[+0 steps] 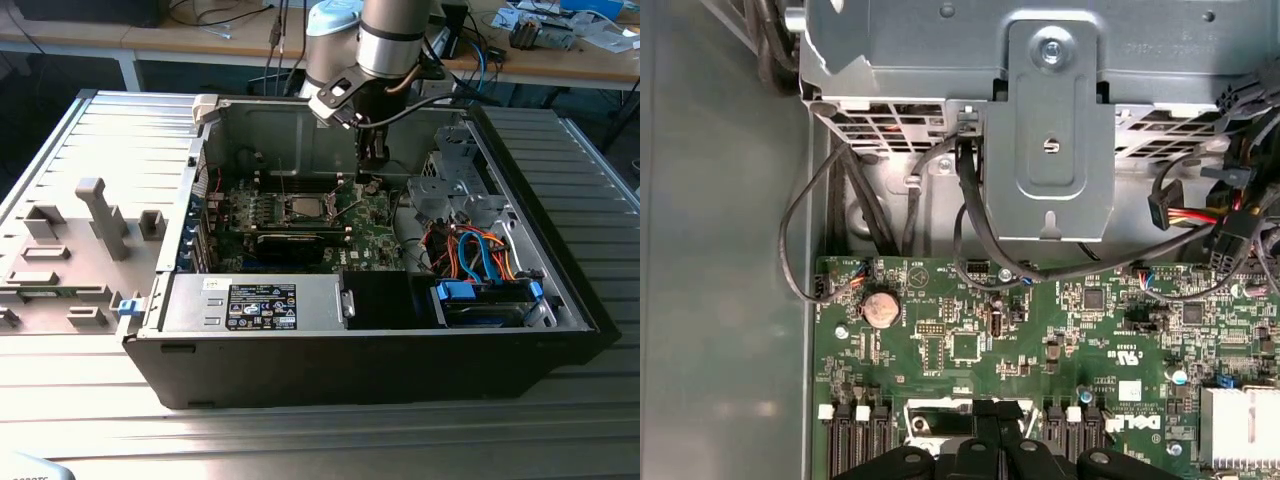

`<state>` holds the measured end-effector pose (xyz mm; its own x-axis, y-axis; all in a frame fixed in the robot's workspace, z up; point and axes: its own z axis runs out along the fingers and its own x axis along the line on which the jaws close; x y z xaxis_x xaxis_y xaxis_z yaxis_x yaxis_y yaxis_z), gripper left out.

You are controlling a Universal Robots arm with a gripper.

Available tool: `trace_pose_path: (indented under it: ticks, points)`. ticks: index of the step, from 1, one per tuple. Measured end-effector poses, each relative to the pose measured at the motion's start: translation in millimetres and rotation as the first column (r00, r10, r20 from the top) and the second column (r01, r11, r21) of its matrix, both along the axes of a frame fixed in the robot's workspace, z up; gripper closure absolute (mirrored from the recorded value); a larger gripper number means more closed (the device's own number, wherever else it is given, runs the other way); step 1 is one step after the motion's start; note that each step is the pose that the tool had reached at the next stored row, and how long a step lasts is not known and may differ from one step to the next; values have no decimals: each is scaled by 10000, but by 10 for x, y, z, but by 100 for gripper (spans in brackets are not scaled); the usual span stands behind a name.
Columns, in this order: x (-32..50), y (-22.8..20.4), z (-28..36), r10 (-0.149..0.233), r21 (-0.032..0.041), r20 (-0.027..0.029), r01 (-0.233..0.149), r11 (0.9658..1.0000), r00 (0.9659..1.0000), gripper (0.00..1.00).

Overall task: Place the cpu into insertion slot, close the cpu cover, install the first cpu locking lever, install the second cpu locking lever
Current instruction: 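Close the cpu cover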

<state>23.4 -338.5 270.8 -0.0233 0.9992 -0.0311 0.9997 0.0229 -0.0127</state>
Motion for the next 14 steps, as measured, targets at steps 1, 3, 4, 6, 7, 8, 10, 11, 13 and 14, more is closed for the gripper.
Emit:
trace_pose_path:
  ticks: [1, 3, 4, 6, 7, 8, 10, 11, 13, 14]
  points:
    - [9, 0, 0, 1, 1, 0, -1, 10000, 10000, 89]
    - [28, 0, 0, 0, 2, -1, 0, 10000, 10000, 89]
    - [38, 0, 0, -1, 3, -1, 1, 10000, 10000, 89]
    - [56, 0, 0, 0, 4, -3, 0, 10000, 10000, 89]
    - [63, 0, 0, 0, 5, -3, 0, 10000, 10000, 89]
    - [78, 0, -1, 0, 19, -5, 0, 10000, 10000, 89]
    - [111, 0, -8, 0, 120, -15, 0, 9999, 10000, 89]
    - [122, 0, -14, 0, 178, -23, 0, 9998, 10000, 89]
    - [146, 1, -30, 0, 236, -41, 1, 9997, 10000, 89]
    - [156, 1, -39, 1, 242, -51, 1, 9997, 10000, 89]
